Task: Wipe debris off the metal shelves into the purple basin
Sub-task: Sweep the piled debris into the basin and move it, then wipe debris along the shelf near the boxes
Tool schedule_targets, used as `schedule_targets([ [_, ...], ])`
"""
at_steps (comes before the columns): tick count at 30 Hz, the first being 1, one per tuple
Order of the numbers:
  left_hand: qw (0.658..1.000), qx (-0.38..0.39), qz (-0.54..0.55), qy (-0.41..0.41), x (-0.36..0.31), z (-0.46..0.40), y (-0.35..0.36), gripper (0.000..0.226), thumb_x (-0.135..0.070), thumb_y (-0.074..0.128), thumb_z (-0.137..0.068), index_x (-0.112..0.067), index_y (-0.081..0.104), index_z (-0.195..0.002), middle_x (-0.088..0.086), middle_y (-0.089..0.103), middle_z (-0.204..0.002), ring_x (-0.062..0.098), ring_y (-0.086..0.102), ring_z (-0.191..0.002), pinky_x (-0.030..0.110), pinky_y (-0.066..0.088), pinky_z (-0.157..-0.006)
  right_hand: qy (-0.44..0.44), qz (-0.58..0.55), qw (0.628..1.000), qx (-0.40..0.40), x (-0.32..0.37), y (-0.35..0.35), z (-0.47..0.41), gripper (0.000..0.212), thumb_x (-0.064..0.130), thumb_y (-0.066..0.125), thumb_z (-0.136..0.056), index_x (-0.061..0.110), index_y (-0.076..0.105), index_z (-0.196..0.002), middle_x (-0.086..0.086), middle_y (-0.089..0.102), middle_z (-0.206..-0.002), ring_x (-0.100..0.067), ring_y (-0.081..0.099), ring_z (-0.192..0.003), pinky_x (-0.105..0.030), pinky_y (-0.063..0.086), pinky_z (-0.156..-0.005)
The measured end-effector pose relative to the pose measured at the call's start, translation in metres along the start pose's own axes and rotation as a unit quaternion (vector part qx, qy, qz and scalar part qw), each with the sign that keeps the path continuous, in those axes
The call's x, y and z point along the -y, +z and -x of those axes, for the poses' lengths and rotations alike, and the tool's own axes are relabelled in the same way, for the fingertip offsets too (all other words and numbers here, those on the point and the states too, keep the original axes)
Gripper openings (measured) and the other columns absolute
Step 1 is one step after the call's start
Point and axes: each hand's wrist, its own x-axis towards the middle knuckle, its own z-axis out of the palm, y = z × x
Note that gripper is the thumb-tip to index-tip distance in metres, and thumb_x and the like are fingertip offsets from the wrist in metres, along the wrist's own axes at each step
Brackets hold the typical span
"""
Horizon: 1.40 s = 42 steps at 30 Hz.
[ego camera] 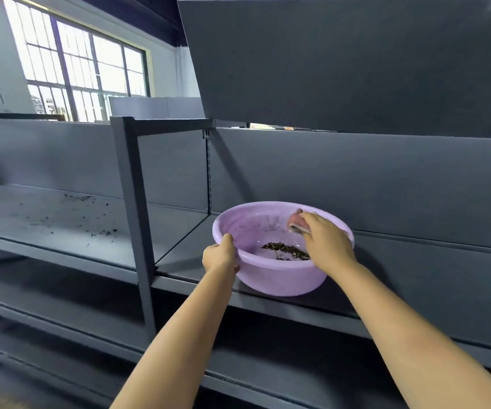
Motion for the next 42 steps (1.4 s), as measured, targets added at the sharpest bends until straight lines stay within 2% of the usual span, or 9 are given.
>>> schedule_targets([
  [3,0.997,0.028,-0.057,0.031,0.002,-0.003,-0.011,0.032,-0.033,0.051,-0.091,-0.008,0.052,-0.071,0.009,0.057,-0.082,0.025,0.053,-0.072,0.041,0.052,-0.084,-0.004,-0.022,1.000,-0.009,0.018,-0.006,0.005,0.041,0.011,0.035,-0.098,0.023,0.044,-0.136,0.006,0.052,-0.135,-0.020,0.049,-0.119,-0.035,0.038,-0.089],
  [7,0.973,0.011,-0.186,0.139,0.003,-0.003,-0.048,0.037,-0.033,0.041,-0.096,-0.010,0.037,-0.067,0.002,0.044,-0.067,0.021,0.041,-0.065,0.031,0.036,-0.059,-0.049,-0.058,0.996,-0.040,0.061,-0.004,0.012,0.039,0.012,0.037,-0.097,0.022,0.046,-0.133,0.003,0.052,-0.135,-0.022,0.047,-0.123,-0.041,0.041,-0.093],
  [11,0.908,-0.015,-0.332,0.255,0.001,-0.013,-0.114,0.025,-0.026,0.044,-0.092,-0.007,0.046,-0.075,0.002,0.050,-0.067,0.021,0.043,-0.062,0.030,0.032,-0.055,-0.100,-0.071,0.990,-0.067,0.129,0.015,0.023,0.047,0.008,0.043,-0.095,0.013,0.040,-0.142,-0.003,0.038,-0.149,-0.019,0.029,-0.141,-0.037,0.028,-0.108],
  [15,0.845,-0.030,-0.426,0.322,-0.001,-0.031,-0.195,0.026,-0.028,0.045,-0.093,-0.005,0.051,-0.081,0.006,0.059,-0.079,0.025,0.053,-0.072,0.033,0.037,-0.059,-0.180,-0.064,0.977,-0.097,0.203,0.055,0.040,0.053,-0.003,0.062,-0.083,0.003,0.050,-0.134,-0.010,0.047,-0.142,-0.030,0.043,-0.132,-0.045,0.025,-0.111],
  [20,0.749,-0.031,-0.546,0.375,-0.005,-0.058,-0.302,0.024,-0.030,0.041,-0.096,-0.012,0.043,-0.081,0.005,0.061,-0.096,0.026,0.056,-0.092,0.030,0.033,-0.065,-0.199,-0.062,0.977,-0.040,0.290,0.100,0.059,0.056,-0.001,0.039,-0.094,0.011,0.027,-0.148,-0.001,0.023,-0.156,-0.015,0.017,-0.145,-0.022,-0.004,-0.112],
  [25,0.660,-0.009,-0.630,0.409,-0.011,-0.089,-0.392,0.025,-0.031,0.041,-0.096,-0.010,0.054,-0.092,0.006,0.060,-0.105,0.022,0.053,-0.108,0.029,0.037,-0.083,-0.138,-0.044,0.989,0.007,0.351,0.136,0.071,0.053,0.008,0.035,-0.099,0.015,0.022,-0.149,0.003,0.020,-0.157,-0.011,0.012,-0.145,-0.024,0.000,-0.116],
  [34,0.675,0.032,-0.603,0.425,-0.007,-0.144,-0.461,0.038,-0.037,0.029,-0.083,-0.012,0.053,-0.069,0.009,0.065,-0.081,0.030,0.064,-0.091,0.034,0.049,-0.084,-0.083,-0.003,0.996,0.039,0.389,0.174,0.045,0.045,0.010,0.038,-0.098,0.013,0.037,-0.142,0.000,0.039,-0.148,-0.015,0.027,-0.141,-0.028,0.020,-0.113],
  [37,0.625,0.024,-0.627,0.464,-0.007,-0.171,-0.467,0.030,-0.035,0.036,-0.073,-0.018,0.055,-0.056,-0.002,0.065,-0.066,0.018,0.069,-0.070,0.029,0.056,-0.067,-0.063,0.011,0.996,0.054,0.391,0.193,0.022,0.044,0.011,0.038,-0.098,0.014,0.038,-0.142,0.000,0.040,-0.147,-0.016,0.030,-0.139,-0.027,0.022,-0.112],
  [42,0.582,0.087,-0.664,0.462,-0.018,-0.226,-0.477,0.019,-0.034,0.050,-0.067,-0.022,0.062,-0.059,-0.006,0.068,-0.072,0.013,0.071,-0.078,0.030,0.057,-0.073,-0.022,0.009,0.997,0.069,0.396,0.235,-0.021,0.046,0.010,0.039,-0.097,0.014,0.037,-0.142,-0.001,0.042,-0.145,-0.018,0.037,-0.134,-0.029,0.026,-0.110],
])
